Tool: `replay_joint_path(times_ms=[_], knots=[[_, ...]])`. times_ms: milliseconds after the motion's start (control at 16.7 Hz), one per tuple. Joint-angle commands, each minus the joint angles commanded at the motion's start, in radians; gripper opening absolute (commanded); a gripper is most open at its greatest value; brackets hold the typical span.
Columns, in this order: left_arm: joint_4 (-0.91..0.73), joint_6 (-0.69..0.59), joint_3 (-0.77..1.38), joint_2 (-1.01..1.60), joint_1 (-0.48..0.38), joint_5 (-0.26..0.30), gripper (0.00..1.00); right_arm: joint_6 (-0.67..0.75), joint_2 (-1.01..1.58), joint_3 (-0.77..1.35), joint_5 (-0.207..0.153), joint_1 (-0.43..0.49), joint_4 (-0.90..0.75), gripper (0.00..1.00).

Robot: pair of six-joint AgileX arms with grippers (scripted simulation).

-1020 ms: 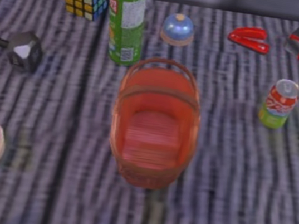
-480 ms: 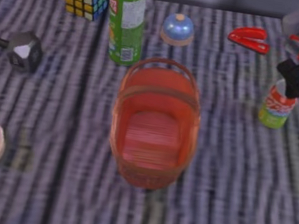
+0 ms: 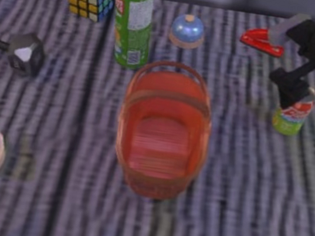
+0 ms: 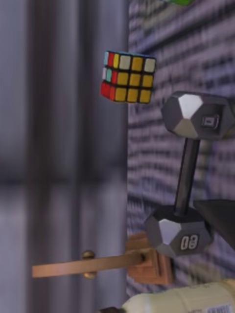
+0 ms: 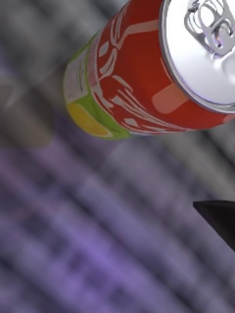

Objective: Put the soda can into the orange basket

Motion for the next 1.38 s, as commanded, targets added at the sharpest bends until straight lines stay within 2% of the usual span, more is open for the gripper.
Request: replay_joint_path(times_ms=[300, 660, 960, 1380], knots=[[0.0, 0.0, 0.0, 0.0, 0.0, 0.0, 1.0, 0.0, -0.001, -0.006, 0.0, -0.005, 0.006, 1.0], [0.0, 0.0, 0.0, 0.0, 0.0, 0.0, 1.0, 0.001, 0.01, -0.154, 0.0, 0.001, 0.167, 1.0], [0.0, 0.0, 0.0, 0.0, 0.0, 0.0, 1.0, 0.001, 0.013, -0.175, 0.0, 0.001, 0.188, 1.0], [0.0, 0.0, 0.0, 0.0, 0.0, 0.0, 1.0, 0.001, 0.013, -0.175, 0.0, 0.001, 0.188, 0.47]])
